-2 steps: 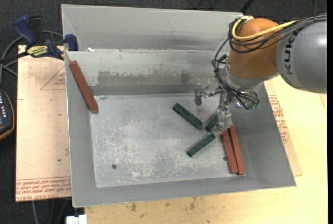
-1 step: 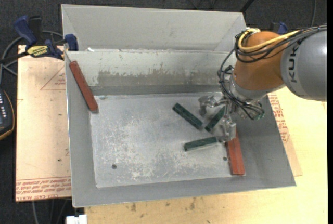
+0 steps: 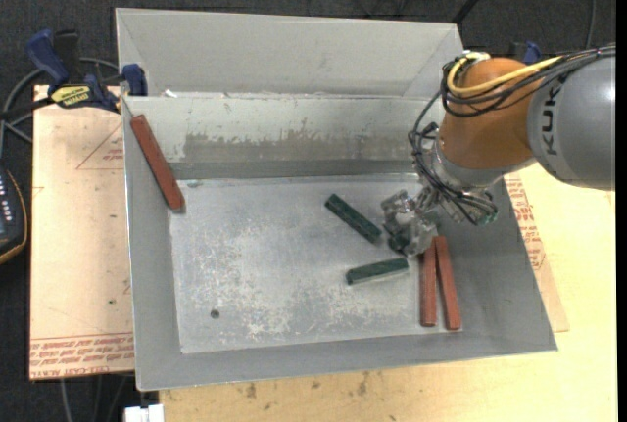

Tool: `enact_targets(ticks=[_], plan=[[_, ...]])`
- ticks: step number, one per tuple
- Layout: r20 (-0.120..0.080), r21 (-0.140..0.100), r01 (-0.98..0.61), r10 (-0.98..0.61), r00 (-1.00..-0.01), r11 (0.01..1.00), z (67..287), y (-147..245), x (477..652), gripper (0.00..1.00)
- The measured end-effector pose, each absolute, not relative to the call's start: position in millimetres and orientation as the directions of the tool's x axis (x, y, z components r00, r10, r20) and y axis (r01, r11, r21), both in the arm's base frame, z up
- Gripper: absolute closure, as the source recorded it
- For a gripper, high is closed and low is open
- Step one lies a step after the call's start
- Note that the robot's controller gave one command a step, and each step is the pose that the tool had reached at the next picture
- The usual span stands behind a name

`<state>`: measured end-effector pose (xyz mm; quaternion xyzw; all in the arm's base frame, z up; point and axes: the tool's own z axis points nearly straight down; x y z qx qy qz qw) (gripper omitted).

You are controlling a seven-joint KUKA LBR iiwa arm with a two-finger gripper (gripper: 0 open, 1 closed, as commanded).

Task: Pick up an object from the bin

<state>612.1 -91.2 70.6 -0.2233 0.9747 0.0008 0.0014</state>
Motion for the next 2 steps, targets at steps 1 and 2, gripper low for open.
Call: enact_targets(ticks=[1, 2], plan=[[-0.004, 0.001, -0.435, -0.435, -0.9, 0.9, 70.5, -91.1, 612.1, 0.0], [-0.003, 0.001, -0.435, -0.435, -0.9, 0.9, 70.6, -91.5, 612.1, 1.0]])
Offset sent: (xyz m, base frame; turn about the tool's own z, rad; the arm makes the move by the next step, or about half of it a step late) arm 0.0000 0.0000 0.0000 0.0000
